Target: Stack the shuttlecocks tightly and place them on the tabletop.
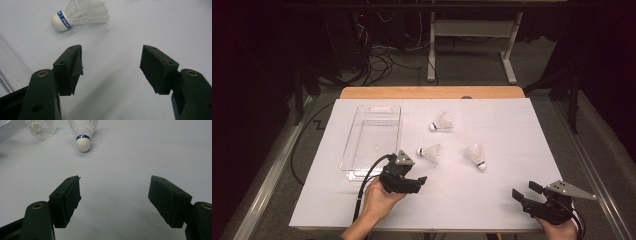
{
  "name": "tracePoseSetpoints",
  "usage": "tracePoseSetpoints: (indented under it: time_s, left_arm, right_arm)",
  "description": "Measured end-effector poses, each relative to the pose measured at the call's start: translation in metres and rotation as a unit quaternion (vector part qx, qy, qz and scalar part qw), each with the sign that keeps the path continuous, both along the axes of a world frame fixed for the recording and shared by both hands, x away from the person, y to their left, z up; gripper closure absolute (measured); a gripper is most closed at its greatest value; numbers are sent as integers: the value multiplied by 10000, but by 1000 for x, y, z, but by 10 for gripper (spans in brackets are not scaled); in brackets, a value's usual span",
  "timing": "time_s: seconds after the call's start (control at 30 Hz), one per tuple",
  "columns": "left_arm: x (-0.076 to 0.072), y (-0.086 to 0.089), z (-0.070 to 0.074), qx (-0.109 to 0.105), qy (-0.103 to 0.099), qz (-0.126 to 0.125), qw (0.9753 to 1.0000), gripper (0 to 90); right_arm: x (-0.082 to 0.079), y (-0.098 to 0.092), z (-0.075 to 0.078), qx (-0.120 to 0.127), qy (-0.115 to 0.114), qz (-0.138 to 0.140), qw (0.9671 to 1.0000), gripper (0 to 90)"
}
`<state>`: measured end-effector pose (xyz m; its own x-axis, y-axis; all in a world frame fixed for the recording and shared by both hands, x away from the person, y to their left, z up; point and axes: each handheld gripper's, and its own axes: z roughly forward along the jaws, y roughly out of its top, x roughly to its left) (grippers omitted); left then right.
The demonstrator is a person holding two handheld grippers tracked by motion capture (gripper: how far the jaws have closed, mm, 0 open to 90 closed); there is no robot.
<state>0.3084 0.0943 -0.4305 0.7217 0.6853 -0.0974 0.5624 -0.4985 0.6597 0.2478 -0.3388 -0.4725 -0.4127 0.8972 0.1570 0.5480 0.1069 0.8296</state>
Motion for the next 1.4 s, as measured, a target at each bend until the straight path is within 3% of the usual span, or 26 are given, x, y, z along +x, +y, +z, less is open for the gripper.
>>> tracePoseSetpoints:
  time_s: [1.4]
  left_arm:
    - [-30,33,-8,-140,-69,118,9998,350]
  right_arm:
    - [0,0,0,-3,5,-17,10000,263]
